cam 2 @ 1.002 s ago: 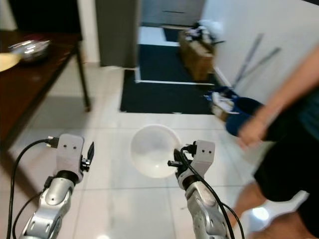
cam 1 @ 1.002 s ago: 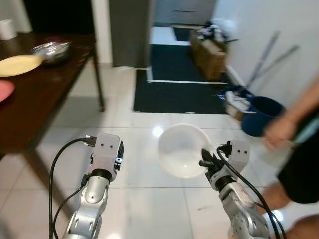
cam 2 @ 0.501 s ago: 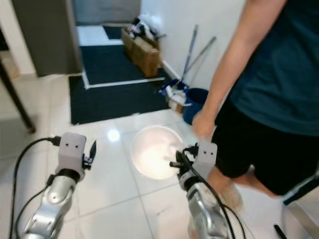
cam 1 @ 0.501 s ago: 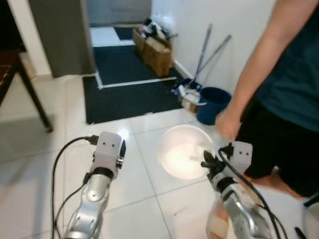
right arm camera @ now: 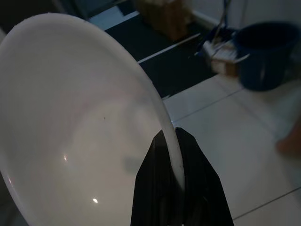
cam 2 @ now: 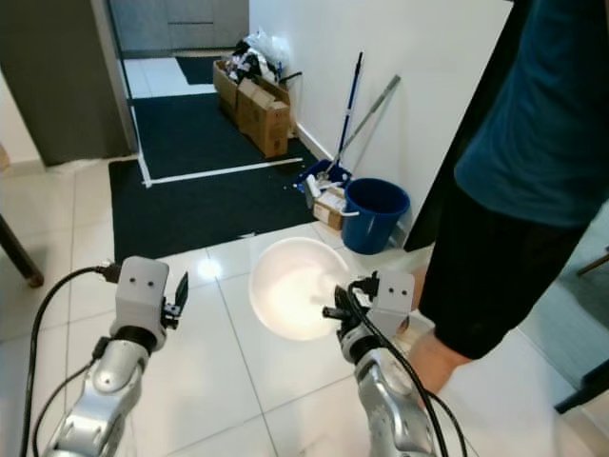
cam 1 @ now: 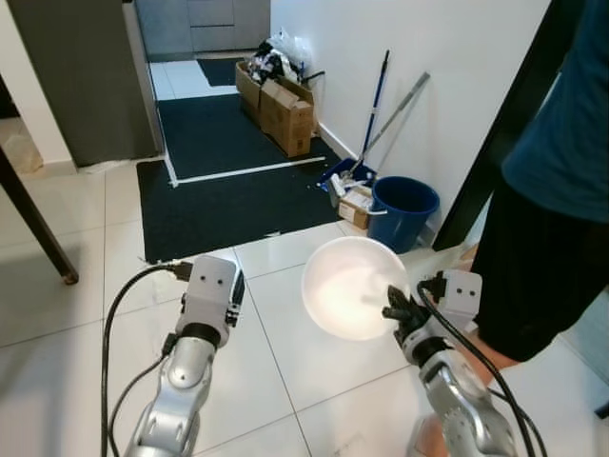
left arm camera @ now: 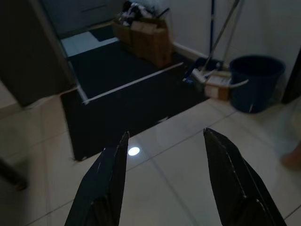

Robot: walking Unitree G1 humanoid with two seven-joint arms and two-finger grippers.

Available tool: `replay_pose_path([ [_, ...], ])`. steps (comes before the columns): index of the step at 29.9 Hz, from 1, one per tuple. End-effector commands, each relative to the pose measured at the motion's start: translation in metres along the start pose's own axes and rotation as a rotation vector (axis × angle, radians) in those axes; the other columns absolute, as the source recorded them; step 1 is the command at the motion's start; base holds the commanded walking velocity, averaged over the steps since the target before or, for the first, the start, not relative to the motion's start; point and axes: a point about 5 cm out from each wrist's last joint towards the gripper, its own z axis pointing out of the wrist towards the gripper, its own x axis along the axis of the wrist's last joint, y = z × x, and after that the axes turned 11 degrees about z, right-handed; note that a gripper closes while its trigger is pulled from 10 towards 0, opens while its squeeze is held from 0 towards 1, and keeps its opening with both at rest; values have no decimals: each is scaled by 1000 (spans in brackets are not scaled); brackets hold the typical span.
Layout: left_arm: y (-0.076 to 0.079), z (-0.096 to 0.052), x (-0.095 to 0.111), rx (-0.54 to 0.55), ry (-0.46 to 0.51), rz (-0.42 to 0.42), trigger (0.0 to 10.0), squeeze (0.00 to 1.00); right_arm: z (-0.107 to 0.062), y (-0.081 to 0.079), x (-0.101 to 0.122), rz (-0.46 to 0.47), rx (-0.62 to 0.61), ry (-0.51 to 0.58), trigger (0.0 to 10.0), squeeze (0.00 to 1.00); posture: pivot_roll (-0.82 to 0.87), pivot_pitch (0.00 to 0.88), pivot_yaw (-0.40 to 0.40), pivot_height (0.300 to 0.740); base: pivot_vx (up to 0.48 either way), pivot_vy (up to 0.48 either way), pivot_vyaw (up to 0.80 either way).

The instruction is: Setting the table

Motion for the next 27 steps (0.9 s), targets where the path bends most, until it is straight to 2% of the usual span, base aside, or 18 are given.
replay_pose_path([
  [1, -3, -4, -7, 7, -25, 13, 10000, 0, -2, -2, 0, 18, 6, 11, 10000, 0, 56, 114, 6, 740, 428, 0, 0],
  [27, -9, -9, -12, 25, -53, 12, 10000, 0, -2, -6, -4, 3, 16, -6, 10000, 0, 71, 129, 9, 740, 430, 0, 0],
])
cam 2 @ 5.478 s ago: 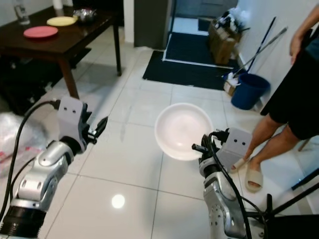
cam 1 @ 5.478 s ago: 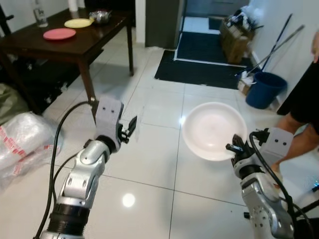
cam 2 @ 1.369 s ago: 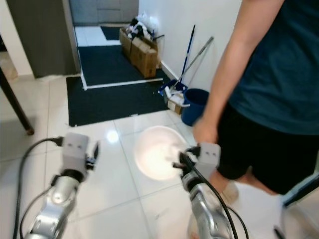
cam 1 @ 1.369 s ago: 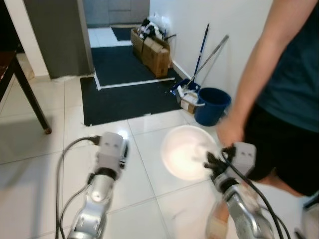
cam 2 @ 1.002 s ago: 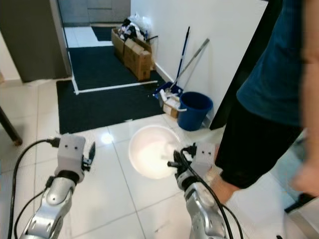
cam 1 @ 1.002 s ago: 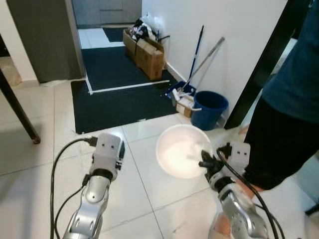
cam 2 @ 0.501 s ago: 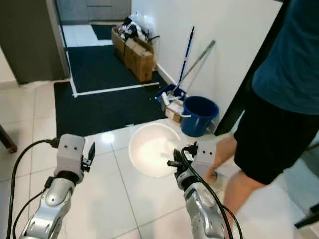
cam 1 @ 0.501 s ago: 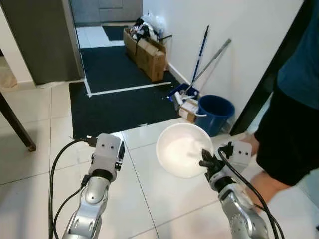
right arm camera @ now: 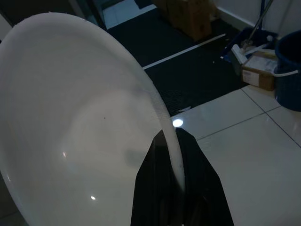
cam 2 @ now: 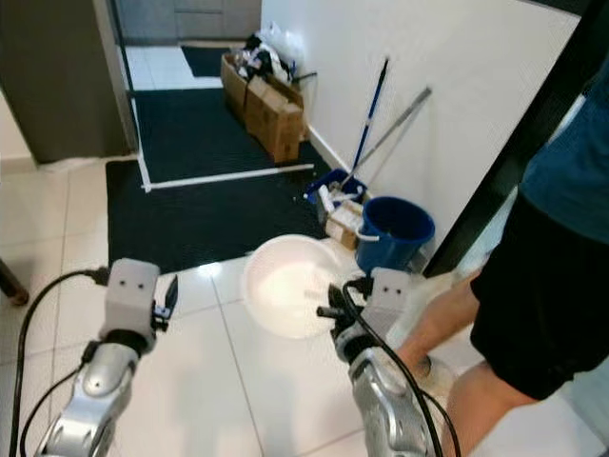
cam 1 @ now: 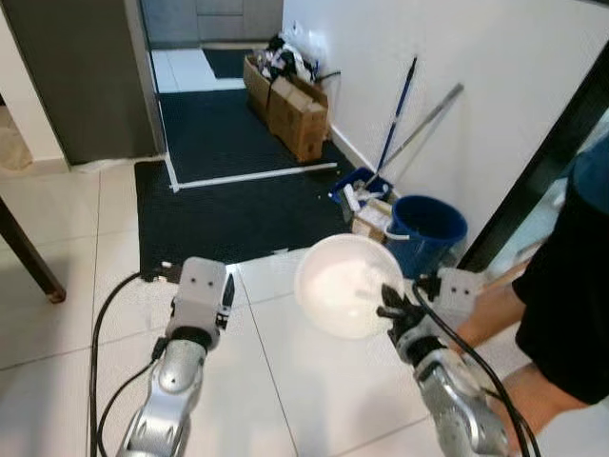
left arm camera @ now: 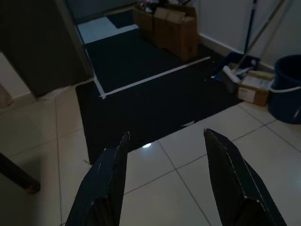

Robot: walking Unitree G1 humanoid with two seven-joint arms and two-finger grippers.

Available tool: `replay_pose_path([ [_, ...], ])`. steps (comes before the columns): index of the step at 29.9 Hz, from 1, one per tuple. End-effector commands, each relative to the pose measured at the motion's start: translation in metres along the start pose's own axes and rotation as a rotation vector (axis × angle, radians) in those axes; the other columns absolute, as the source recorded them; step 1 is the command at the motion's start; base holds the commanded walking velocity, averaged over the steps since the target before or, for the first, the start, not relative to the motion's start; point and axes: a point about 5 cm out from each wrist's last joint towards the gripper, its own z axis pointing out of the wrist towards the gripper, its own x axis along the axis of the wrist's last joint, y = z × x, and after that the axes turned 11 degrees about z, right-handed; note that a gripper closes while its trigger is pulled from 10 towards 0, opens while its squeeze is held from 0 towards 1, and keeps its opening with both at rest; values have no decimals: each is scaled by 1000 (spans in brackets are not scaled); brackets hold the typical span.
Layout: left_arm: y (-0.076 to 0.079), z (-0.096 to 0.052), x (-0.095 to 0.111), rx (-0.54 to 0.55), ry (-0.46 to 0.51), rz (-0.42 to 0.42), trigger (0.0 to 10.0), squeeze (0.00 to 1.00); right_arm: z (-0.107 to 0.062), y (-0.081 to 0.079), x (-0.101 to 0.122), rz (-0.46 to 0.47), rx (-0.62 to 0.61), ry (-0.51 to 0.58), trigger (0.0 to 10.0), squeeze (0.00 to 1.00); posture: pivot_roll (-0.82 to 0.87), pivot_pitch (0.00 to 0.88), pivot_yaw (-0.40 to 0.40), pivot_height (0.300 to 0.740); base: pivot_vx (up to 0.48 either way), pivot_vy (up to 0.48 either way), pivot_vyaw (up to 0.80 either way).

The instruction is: Setting the table

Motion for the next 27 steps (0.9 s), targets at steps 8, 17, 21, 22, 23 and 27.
replay_pose_path([
  [8, 3, -2, -2, -13, -17, -2, 10000, 0, -4, 7, -1, -8, -21, -5, 10000, 0, 72, 129, 11, 740, 396, 0, 0],
  [17, 7, -5, -5, -47, -59, -88, 10000, 0, -5, 2, -5, -28, 29, -39, 10000, 0, 75, 126, 12, 740, 84, 0, 0],
  [21, 2, -11, -12, -61, -100, -153, 10000, 0, -5, 0, -10, -35, 44, -67, 10000, 0, 89, 122, 14, 740, 0, 0, 0],
  [22, 2, -11, -12, -61, -100, -153, 10000, 0, -5, 0, -10, -35, 44, -67, 10000, 0, 89, 122, 14, 740, 0, 0, 0],
  [23, -2, -14, -17, -62, -122, -175, 10000, 0, -6, 0, -13, -48, 47, -86, 10000, 0, 94, 123, 16, 740, 0, 0, 0],
  [27, -16, -22, -32, -6, -212, -268, 10000, 0, -8, 1, -23, -76, 60, -150, 10000, 0, 120, 124, -6, 740, 0, 0, 0],
])
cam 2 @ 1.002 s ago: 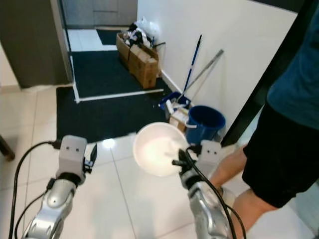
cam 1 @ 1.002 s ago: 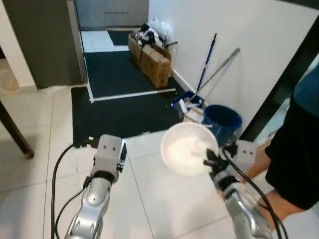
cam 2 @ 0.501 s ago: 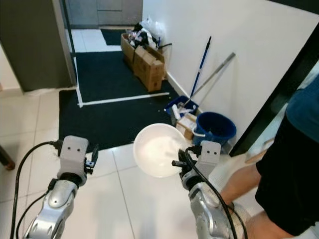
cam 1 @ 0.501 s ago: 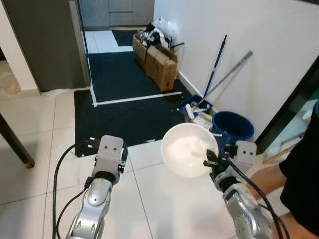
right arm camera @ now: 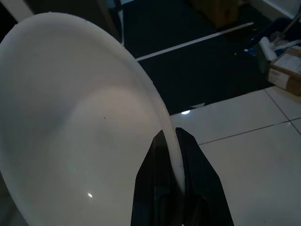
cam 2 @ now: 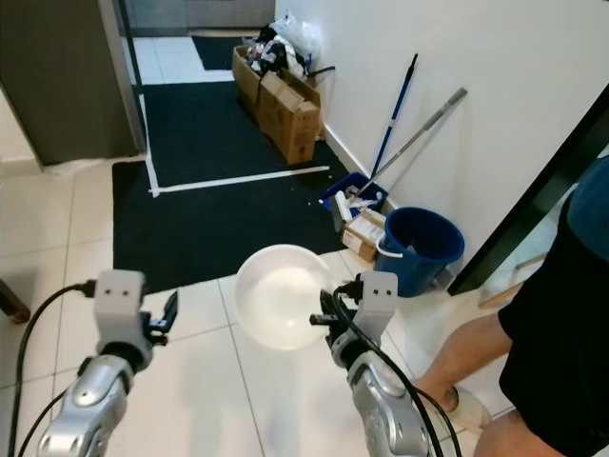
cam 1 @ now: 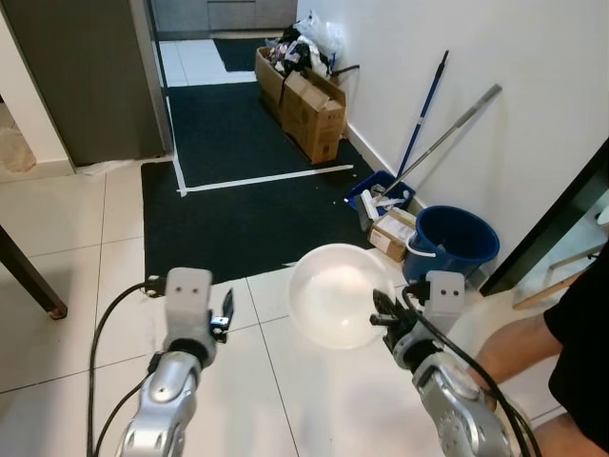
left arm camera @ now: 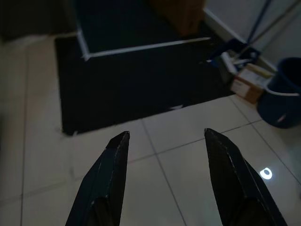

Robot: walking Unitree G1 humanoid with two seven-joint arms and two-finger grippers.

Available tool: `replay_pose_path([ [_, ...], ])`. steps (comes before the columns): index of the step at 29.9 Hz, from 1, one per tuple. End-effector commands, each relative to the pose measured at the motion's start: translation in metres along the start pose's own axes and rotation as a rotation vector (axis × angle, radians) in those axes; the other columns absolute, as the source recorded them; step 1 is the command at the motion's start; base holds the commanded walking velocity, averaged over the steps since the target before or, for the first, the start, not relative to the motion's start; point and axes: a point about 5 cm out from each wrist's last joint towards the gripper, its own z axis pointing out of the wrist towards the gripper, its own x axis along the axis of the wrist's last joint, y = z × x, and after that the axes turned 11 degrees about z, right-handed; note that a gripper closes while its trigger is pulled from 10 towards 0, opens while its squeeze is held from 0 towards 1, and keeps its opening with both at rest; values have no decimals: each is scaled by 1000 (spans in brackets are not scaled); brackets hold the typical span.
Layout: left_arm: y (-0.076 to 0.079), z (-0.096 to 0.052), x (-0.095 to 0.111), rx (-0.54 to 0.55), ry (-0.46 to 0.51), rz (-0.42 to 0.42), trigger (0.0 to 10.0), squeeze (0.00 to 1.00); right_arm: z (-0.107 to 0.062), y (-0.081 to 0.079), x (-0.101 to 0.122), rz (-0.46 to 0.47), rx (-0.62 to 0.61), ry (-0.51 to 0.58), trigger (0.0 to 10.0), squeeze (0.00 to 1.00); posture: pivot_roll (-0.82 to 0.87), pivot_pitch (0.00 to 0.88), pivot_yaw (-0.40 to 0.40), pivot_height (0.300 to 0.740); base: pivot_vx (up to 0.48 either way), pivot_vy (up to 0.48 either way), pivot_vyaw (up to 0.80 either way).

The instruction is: Setting the table

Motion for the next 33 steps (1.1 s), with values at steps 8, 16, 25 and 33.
replay_pose_path([
  [8, -31, -15, -24, 188, -48, 13, 10000, 0, -8, 14, -21, -102, -33, -136, 10000, 0, 89, 103, -30, 740, 0, 0, 0],
  [16, -16, -9, -14, 117, -25, 54, 10000, 0, -6, 29, -4, -141, -124, -69, 10000, 0, 73, 90, -23, 740, 0, 0, 0],
  [25, -13, -9, -12, 103, -11, 90, 10000, 0, -5, 40, 14, -101, -242, 55, 10000, 0, 75, 103, -6, 740, 0, 0, 260],
  [33, -15, -7, -11, 109, -6, 108, 10000, 0, -2, 42, 23, -106, -287, 116, 10000, 0, 76, 103, 1, 740, 0, 0, 791],
])
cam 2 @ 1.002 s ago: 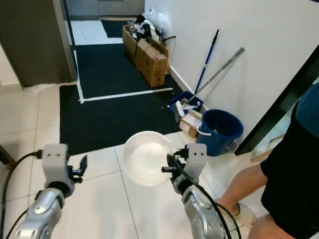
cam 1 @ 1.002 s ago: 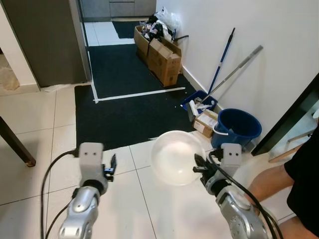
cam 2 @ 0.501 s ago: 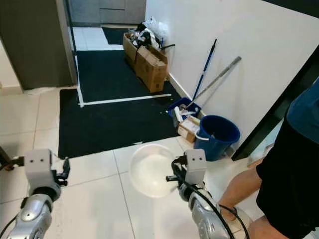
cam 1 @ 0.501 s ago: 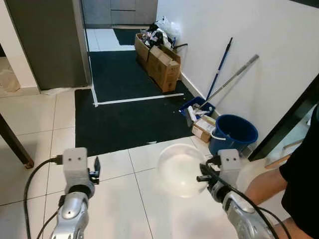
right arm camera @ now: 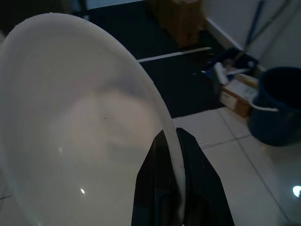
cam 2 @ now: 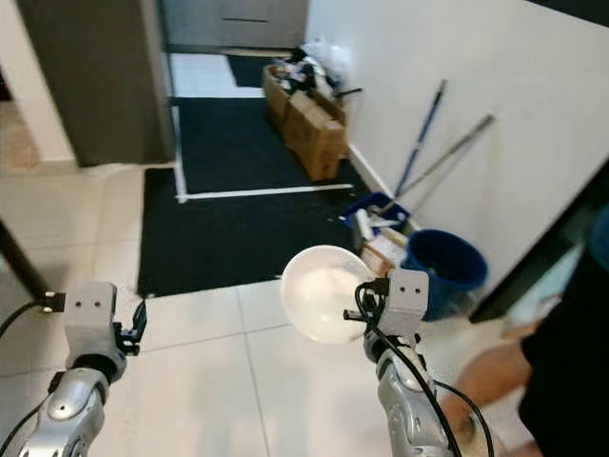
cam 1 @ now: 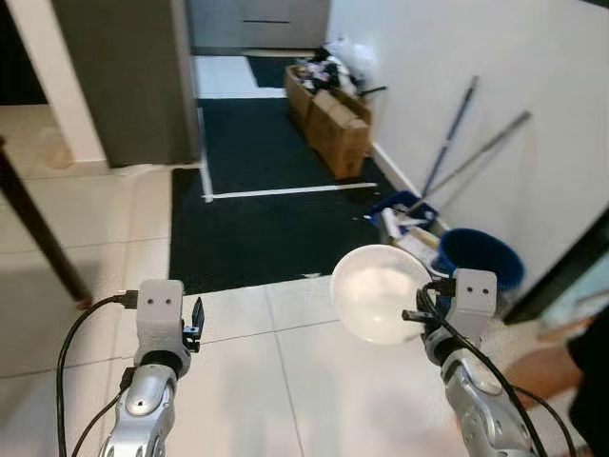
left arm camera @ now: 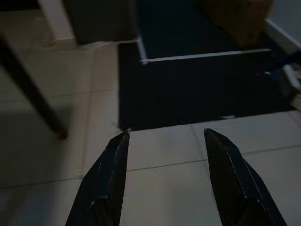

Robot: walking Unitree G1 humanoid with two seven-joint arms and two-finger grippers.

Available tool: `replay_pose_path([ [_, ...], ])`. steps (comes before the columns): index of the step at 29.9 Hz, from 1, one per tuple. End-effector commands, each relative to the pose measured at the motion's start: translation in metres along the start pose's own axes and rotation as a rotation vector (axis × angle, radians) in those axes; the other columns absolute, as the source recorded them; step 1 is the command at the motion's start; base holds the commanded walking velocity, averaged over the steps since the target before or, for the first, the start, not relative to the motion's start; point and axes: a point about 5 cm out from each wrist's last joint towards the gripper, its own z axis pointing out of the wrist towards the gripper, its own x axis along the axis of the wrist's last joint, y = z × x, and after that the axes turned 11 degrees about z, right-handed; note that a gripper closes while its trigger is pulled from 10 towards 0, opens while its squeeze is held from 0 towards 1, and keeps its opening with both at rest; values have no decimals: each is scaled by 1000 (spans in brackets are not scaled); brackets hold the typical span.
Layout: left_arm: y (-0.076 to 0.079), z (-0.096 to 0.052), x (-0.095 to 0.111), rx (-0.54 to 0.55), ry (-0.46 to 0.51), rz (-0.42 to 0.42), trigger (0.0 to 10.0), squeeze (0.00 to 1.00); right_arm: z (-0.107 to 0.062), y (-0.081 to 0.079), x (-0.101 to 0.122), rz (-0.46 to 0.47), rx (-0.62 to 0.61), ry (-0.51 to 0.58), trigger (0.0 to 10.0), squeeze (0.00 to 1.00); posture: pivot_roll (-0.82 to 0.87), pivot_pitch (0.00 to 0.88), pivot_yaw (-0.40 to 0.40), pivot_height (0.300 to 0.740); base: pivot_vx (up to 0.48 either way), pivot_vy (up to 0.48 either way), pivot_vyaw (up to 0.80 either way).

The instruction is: Setting the table

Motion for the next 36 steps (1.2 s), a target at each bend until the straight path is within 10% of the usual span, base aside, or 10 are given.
replay_pose_path([
  [1, 1, -2, -5, 2, -17, 6, 10000, 0, -1, 4, -1, 10, -27, 8, 10000, 0, 76, 103, 1, 740, 0, 0, 788],
  [36, 2, -3, -4, -17, -13, 30, 10000, 0, -2, 13, -6, 32, -116, 13, 10000, 0, 78, 119, 22, 740, 0, 0, 788],
])
